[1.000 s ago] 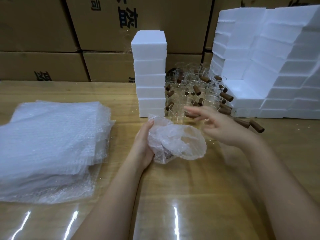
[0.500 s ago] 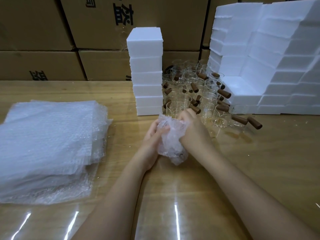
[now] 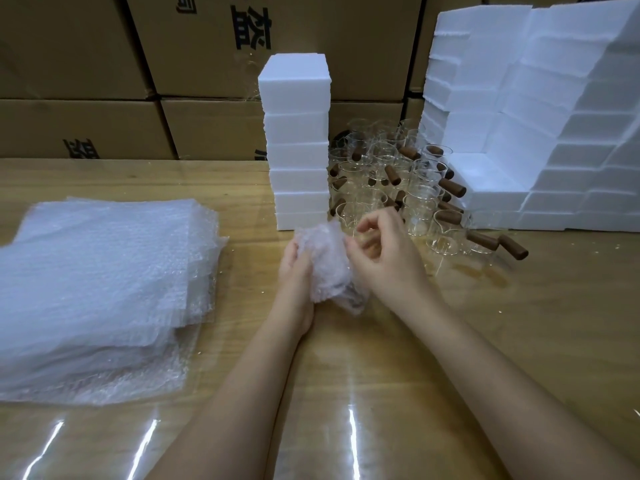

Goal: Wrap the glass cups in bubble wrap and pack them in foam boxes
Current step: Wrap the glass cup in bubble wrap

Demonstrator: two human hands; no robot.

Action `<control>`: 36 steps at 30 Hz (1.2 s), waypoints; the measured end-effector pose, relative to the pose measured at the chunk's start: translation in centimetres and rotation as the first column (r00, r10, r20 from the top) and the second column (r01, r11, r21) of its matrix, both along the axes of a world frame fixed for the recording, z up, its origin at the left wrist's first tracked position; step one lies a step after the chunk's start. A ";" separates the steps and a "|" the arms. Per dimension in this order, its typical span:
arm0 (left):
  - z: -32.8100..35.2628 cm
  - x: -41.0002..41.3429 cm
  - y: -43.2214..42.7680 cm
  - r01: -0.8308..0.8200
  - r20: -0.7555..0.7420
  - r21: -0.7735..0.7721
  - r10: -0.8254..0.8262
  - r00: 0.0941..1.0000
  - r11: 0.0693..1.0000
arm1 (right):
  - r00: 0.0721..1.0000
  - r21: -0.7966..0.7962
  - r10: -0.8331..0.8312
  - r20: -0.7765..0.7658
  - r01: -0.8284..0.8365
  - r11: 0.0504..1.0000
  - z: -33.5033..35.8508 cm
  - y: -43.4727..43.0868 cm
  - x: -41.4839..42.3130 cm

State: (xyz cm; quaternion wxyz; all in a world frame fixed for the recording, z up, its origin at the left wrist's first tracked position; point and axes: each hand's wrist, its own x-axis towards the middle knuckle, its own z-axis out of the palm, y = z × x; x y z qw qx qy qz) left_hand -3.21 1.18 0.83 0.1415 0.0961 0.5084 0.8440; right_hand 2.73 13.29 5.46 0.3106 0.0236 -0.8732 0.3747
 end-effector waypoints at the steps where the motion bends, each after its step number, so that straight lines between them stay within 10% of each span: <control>1: 0.2 -0.3 -0.1 -0.038 0.029 0.004 0.038 0.999 0.999 | 0.979 0.177 0.047 -0.198 -0.011 0.984 -0.1 0.1 0.2; 3: 0.2 -0.6 -0.3 -0.115 0.076 0.024 0.113 0.991 0.993 | 0.893 0.502 0.202 -0.401 0.030 0.864 -1.0 -0.1 0.5; 6: -0.1 -0.4 -0.6 -0.163 0.154 0.070 0.151 0.977 0.984 | 0.910 0.720 0.278 -0.308 0.033 0.693 -2.6 -0.7 0.4; 20: -0.7 0.2 0.1 -0.012 -0.096 -0.026 0.010 0.995 1.000 | 0.998 0.743 0.016 -0.068 0.040 0.668 -2.4 -1.2 0.2; 28: -1.7 -0.1 -0.4 0.296 -0.141 -0.067 -0.303 0.943 0.953 | 0.983 0.511 -0.010 0.183 -0.086 0.855 -0.7 0.2 -0.3; 36: -1.1 0.2 0.1 0.165 -0.150 -0.138 -0.185 0.971 0.977 | 0.865 -0.212 0.371 0.337 -0.314 0.925 1.7 2.3 0.4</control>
